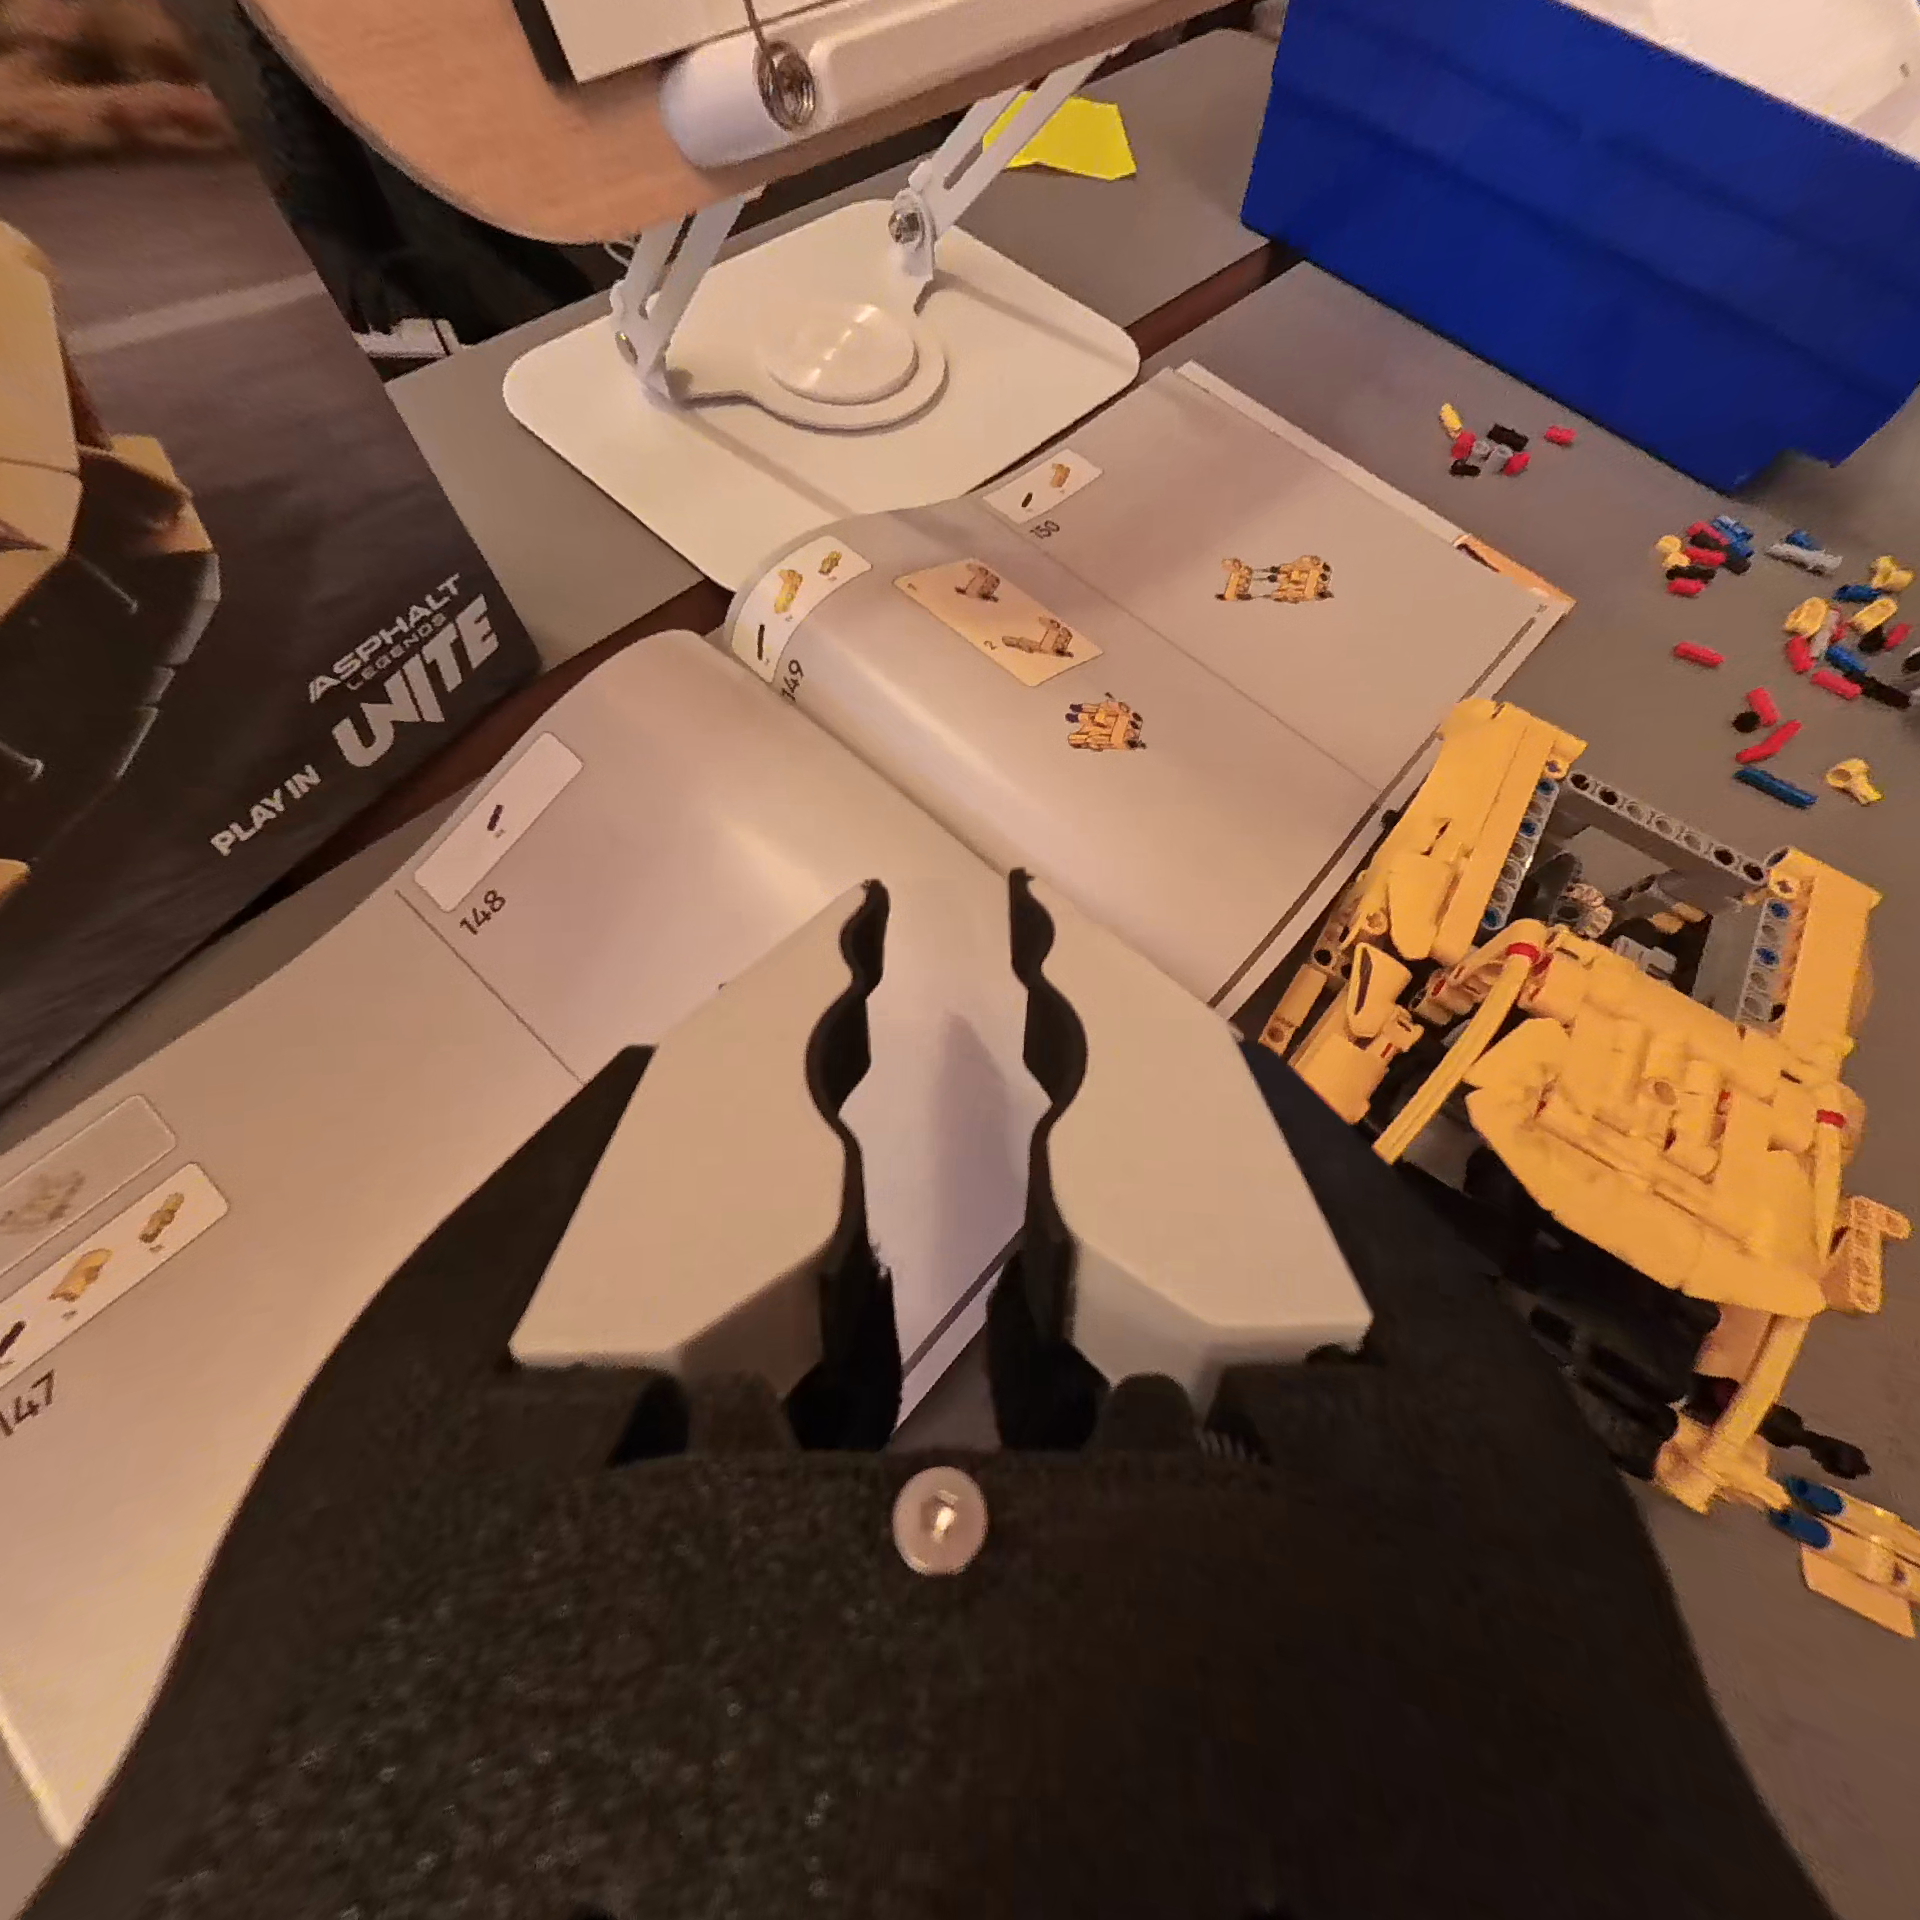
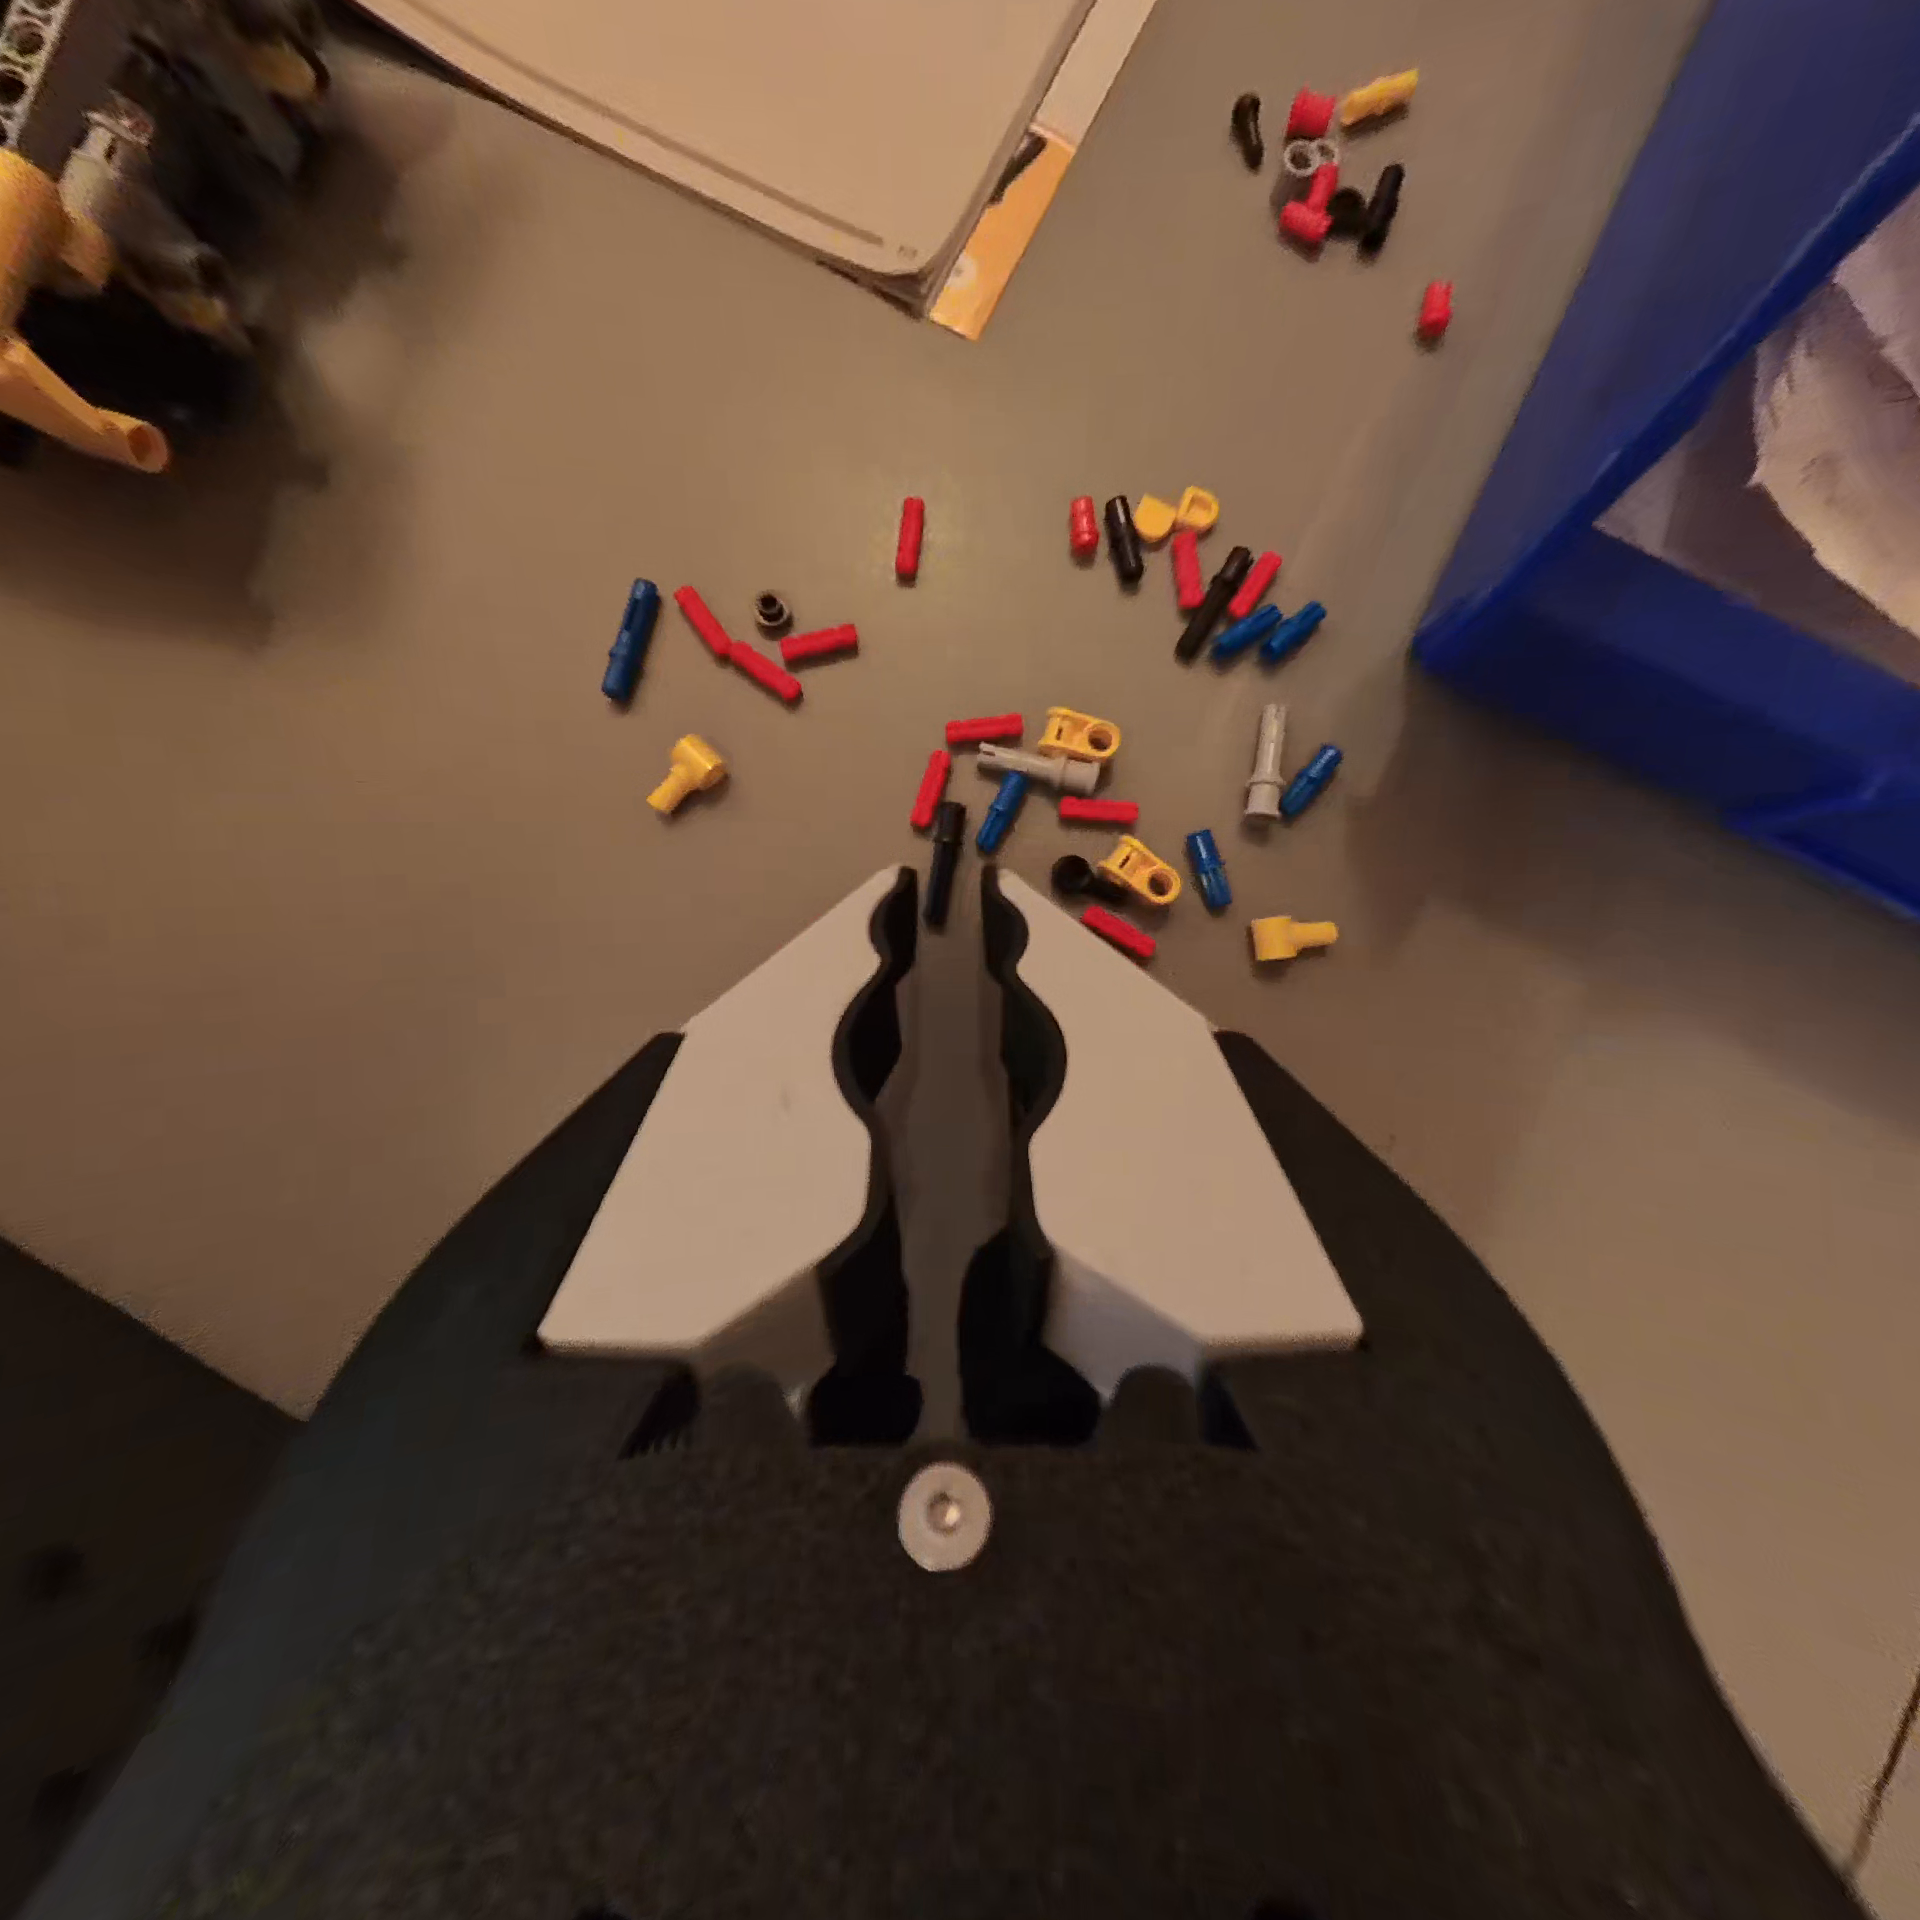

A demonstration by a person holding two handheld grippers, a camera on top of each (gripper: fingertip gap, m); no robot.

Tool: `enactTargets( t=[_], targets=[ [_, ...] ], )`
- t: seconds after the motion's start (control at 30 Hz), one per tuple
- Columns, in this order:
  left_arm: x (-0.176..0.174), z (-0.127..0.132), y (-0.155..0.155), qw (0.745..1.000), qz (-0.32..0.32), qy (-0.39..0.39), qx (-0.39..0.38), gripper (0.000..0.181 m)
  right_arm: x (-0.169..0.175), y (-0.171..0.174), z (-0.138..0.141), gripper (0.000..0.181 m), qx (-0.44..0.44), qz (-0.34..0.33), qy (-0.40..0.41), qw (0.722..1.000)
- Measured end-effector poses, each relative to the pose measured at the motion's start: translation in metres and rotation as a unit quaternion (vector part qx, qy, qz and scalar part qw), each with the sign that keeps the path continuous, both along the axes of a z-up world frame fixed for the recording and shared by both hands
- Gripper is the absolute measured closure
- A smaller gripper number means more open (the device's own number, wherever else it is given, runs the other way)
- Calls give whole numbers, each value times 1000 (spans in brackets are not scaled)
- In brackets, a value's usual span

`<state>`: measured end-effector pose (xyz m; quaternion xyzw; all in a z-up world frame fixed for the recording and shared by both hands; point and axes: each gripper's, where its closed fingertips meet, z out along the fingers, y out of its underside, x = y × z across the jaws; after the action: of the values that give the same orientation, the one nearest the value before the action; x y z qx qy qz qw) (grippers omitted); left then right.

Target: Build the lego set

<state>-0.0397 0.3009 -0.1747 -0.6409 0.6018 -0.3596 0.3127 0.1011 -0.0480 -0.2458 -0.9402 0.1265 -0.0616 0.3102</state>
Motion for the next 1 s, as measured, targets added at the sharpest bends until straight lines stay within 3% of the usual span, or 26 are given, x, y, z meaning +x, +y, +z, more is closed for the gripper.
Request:
enactTargets(
  t=[0.13,0.23,0.4,0.57,0.77,0.87,1.0],
  targets=[
    [-1,-2,2,1000,2,1,-16,158,-5,0,-4,178,-8,11,16,1000],
    [-1,0,3,1000,4,-3,-16,158,-16,0,15,178,-1,24,12,1000],
    [-2,-2,4,1000,7,-3,-15,158,-93,20,38,178,12,138,57,989],
    [-2,-2,4,1000,7,-3,-19,158,-151,54,8,178,-3,196,65,979],
    [-1,0,1,1000,1,-9,-19,158,-162,65,-7,178,5,201,84,976],
    [0,1,-1,1000,-4,-15,-9,157,-161,66,-5,167,20,190,107,976],
    [0,0,-3,1000,-8,-13,0,158,-155,72,10,164,47,180,87,979]
  ],
)
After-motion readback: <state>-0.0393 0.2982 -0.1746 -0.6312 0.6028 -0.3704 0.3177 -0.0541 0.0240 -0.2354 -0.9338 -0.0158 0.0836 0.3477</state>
